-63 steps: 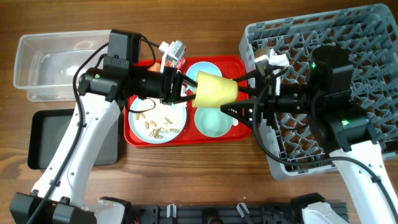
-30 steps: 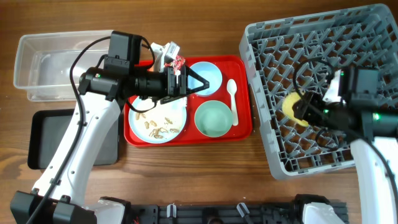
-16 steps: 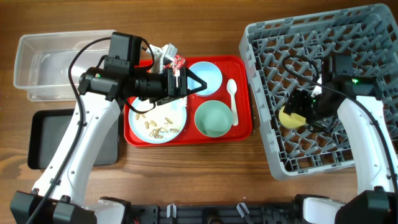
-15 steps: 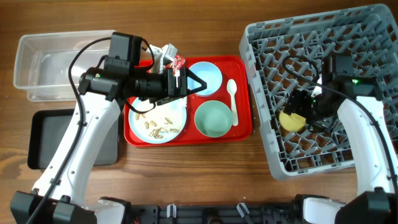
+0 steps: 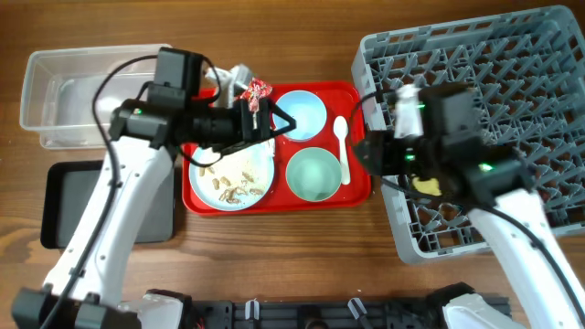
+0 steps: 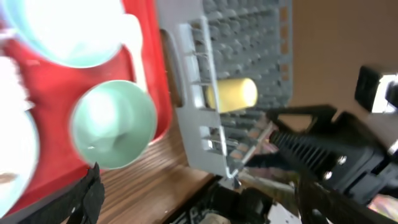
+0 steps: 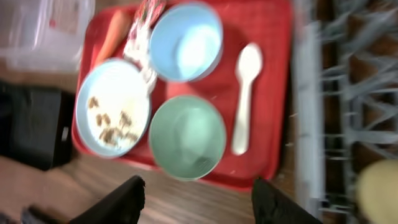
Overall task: Sort waste into correct bins and load items into the dishwasher rack
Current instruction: 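Carry the yellow cup with the right gripper and place it in the rack, then grasp the green bowl with the right gripper and lift it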
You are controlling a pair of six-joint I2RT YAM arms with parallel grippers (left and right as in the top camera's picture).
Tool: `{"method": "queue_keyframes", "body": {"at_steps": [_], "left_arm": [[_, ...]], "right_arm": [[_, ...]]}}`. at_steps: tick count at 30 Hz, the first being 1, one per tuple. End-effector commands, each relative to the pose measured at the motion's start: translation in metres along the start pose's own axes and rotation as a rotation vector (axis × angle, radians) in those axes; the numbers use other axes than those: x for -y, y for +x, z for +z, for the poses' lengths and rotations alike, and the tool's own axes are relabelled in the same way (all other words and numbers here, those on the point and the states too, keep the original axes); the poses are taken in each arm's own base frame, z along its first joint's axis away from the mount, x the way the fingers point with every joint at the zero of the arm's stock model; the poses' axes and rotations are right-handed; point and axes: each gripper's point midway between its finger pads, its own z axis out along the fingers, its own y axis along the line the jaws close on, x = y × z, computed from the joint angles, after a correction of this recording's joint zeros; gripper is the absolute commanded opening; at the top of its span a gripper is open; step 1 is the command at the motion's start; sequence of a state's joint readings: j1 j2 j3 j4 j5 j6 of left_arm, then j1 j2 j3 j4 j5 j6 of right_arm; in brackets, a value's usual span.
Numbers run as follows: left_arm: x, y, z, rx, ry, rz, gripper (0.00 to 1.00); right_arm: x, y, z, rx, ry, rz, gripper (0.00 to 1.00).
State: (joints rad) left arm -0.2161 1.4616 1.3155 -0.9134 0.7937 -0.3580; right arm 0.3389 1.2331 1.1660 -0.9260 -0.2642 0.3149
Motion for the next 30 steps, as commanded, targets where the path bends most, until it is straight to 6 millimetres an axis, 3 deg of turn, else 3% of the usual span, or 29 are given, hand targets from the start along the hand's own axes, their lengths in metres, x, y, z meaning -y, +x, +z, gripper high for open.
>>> {"method": "queue_keyframes", "body": {"at_steps": [1,7,11,14,18,23,27,30], "left_arm": [[-0.008,-0.024,-0.064,0.273,-0.258,0.014,1.0],[-0.049,-0.012,-0.151,0.58,-0.671,-0.101,1.0],[-0.058,0.001,-0.185,0.669,-0.805,-0.108,1.0],[-0.056,0.003,-0.192,0.695,-0.812,-0.103,1.0],[-0.057,0.003,-0.191,0.693,-0.812,-0.105,1.0],[-0.058,-0.002,-0.189,0.693,-0.813,-0.104,1.0],[-0.058,-0.002,-0.188,0.691,-0.814,-0.105,1.0],[-0.058,-0.002,-0.188,0.691,-0.814,-0.105,1.0]], "right_arm": [[-0.004,0.018,0.04,-0.137,0.035,0.0,0.57],[0.017,0.038,0.1,-0.293,0.139,0.099,0.58],[0.036,0.047,0.136,-0.349,0.202,0.124,0.58],[0.042,0.057,0.157,-0.396,0.211,0.135,0.52],[0.048,0.065,0.169,-0.428,0.22,0.137,0.44],[0.051,0.062,0.174,-0.414,0.228,0.122,0.04],[0.045,0.052,0.164,-0.379,0.213,0.113,0.04],[0.041,0.038,0.143,-0.314,0.223,0.094,0.04]]}}
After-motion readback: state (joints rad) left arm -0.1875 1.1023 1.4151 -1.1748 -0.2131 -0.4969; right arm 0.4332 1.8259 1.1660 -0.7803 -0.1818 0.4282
